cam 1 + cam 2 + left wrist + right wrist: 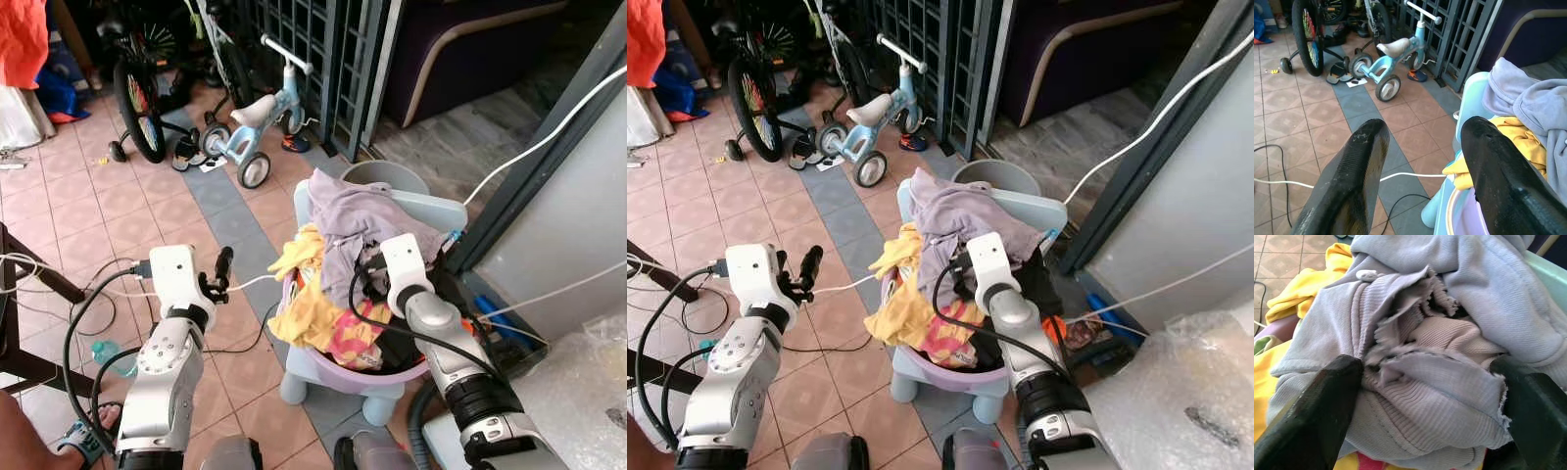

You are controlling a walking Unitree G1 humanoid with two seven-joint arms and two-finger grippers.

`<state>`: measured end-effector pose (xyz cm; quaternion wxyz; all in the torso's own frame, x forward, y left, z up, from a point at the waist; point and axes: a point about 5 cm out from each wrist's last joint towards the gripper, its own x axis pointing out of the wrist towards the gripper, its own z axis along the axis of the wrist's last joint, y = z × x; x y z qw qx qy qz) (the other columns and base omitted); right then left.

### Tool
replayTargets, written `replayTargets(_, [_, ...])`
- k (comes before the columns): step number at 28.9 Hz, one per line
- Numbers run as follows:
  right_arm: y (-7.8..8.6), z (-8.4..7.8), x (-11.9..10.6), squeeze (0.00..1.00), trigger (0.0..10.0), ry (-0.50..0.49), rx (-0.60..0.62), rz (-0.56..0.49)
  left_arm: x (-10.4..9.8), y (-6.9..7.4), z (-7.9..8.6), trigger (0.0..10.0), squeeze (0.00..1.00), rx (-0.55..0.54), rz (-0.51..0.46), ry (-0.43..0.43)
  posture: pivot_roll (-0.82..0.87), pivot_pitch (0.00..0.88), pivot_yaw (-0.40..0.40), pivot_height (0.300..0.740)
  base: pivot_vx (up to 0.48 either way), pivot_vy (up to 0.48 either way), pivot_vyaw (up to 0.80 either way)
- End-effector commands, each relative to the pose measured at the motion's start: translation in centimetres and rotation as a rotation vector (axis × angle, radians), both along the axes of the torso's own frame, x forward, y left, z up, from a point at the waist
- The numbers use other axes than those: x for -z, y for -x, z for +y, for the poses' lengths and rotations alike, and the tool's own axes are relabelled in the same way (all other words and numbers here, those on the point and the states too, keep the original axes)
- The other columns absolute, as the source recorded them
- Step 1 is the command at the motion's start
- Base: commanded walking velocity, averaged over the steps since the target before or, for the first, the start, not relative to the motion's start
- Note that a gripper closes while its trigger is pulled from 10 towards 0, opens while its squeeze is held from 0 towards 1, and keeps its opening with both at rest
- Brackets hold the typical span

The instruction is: Clothes washing

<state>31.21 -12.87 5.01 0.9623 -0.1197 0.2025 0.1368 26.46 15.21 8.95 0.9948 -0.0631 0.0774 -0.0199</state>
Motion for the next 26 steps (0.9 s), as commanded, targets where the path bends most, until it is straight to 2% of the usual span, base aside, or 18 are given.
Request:
replayTargets(1, [0.5, 0.3, 0.8, 0.00, 0.1, -0.013, -0.017, 0.048, 0.1, 0.3, 0.1, 10.0, 0.00, 0.010, 0.009, -0.002, 0.00, 0.130, 0.011, 0.740, 0.000, 0.000, 0.00])
replayTargets(4, [0.0, 1.2, 0.7, 0.00, 0.0, -0.026, -0.027, 0.064, 0.0, 0.3, 0.3, 10.0, 0.00, 0.007, 0.020, -0.009, 0.00, 0.125, 0.011, 0.740, 0.000, 0.000, 0.00])
replayTargets(13, [-0.4, 2.0, 0.6, 0.00, 0.0, -0.063, -0.022, 0.064, -0.2, 0.1, 0.6, 10.0, 0.00, -0.007, 0.021, -0.026, 0.01, 0.119, 0.009, 0.740, 0.000, 0.000, 0.00])
replayTargets(18, [-0.6, 2.3, 0.5, 0.00, 0.0, -0.086, -0.013, 0.065, -0.1, 0.0, 0.5, 10.0, 0.00, -0.003, 0.028, -0.028, 0.01, 0.115, 0.014, 0.740, 0.000, 0.000, 0.00])
replayTargets(22, [-0.6, 2.1, 0.5, 0.00, 0.0, -0.093, -0.013, 0.068, -0.2, 0.1, -0.2, 10.0, 0.00, 0.034, 0.048, 0.017, 0.02, 0.127, 0.003, 0.740, 0.000, 0.000, 0.00])
replayTargets(26, [-0.4, 1.9, 0.9, 0.00, 0.0, -0.104, -0.008, 0.083, 0.1, 0.3, -0.4, 10.0, 0.00, 0.026, 0.037, -0.003, 0.02, 0.120, -0.011, 0.740, 0.000, 0.000, 0.00])
